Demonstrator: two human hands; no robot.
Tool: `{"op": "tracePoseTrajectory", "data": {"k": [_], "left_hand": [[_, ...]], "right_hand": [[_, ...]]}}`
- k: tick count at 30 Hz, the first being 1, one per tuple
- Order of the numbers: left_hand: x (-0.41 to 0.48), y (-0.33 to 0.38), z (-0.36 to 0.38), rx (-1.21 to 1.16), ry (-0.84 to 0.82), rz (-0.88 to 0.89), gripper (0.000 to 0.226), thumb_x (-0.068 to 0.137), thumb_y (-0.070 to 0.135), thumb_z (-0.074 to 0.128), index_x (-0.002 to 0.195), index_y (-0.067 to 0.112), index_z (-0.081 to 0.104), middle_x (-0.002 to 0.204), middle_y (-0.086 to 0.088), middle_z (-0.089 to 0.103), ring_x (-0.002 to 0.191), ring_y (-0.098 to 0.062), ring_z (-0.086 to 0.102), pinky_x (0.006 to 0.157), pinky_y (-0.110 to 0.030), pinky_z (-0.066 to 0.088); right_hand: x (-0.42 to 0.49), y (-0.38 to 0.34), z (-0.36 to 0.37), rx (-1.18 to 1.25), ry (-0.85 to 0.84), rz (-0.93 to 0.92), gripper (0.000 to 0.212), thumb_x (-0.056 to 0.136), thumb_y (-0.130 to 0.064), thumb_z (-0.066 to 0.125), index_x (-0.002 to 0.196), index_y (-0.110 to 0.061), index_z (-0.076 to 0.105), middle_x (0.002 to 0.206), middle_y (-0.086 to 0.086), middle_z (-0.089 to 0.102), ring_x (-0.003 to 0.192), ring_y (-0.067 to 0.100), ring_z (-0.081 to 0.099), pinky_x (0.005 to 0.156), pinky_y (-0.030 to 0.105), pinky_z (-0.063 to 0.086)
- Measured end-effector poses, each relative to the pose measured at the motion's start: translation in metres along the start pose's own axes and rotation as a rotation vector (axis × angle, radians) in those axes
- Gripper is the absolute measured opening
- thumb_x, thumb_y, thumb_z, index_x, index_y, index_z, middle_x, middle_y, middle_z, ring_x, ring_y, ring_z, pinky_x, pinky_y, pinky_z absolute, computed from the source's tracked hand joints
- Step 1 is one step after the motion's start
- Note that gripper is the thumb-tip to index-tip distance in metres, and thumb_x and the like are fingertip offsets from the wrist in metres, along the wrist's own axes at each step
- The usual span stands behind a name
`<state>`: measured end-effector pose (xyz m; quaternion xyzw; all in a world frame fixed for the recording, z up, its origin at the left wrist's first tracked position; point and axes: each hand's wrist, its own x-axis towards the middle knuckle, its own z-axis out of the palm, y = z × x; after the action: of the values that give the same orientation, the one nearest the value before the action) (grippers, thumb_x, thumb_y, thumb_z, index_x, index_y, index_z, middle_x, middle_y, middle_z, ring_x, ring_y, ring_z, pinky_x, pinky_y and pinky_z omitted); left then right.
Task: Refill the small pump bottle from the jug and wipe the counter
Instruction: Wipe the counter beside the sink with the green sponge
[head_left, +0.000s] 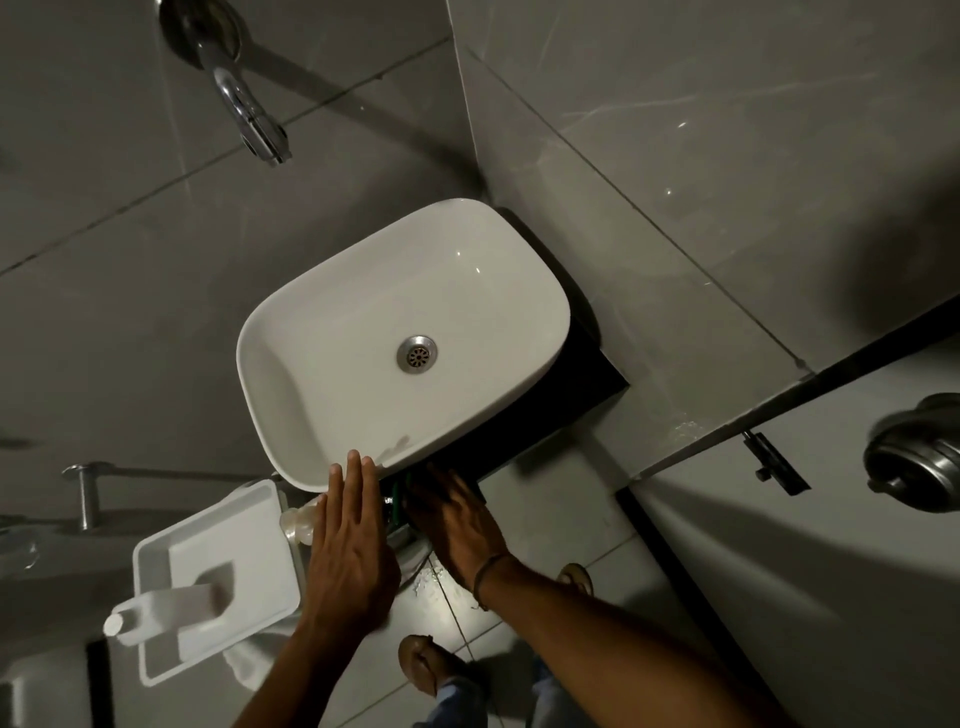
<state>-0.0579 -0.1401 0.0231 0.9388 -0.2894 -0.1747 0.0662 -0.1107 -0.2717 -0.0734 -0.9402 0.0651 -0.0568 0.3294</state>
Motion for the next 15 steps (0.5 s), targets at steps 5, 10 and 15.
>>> {"op": "tracePoseTrajectory", "data": {"k": [5,10,15], "left_hand": [[0.005,0.008,-0.001,0.015,0.007,0.044,0.092,0.076,0.006,0.029,0.163,0.004,0.0,0.173,-0.017,-0.011,0.16,-0.035,-0.015,0.131,-0.056,0.003],[0.021,0.032,0.004,0.032,-0.017,0.095,0.09,0.082,0.013,0.031,0.165,0.005,-0.003,0.173,-0.015,-0.015,0.16,-0.034,-0.017,0.132,-0.053,-0.003],[0.033,0.049,0.003,0.036,-0.035,0.166,0.103,0.084,-0.001,0.05,0.161,0.011,-0.017,0.172,-0.012,-0.021,0.159,-0.031,-0.023,0.132,-0.054,0.001]], "right_hand": [[-0.026,0.039,-0.024,-0.231,-0.118,-0.083,0.053,0.085,-0.007,0.037,0.123,-0.017,0.072,0.134,0.004,0.068,0.139,0.031,0.05,0.113,0.046,0.045],[0.001,0.055,-0.043,-0.219,-0.061,0.124,0.061,0.088,-0.01,0.021,0.119,-0.008,0.073,0.136,0.012,0.064,0.145,0.037,0.042,0.123,0.047,0.029],[-0.03,0.069,-0.039,-0.164,-0.051,-0.015,0.064,0.081,0.003,0.038,0.139,-0.016,0.06,0.145,0.009,0.059,0.144,0.034,0.039,0.123,0.045,0.03]]}}
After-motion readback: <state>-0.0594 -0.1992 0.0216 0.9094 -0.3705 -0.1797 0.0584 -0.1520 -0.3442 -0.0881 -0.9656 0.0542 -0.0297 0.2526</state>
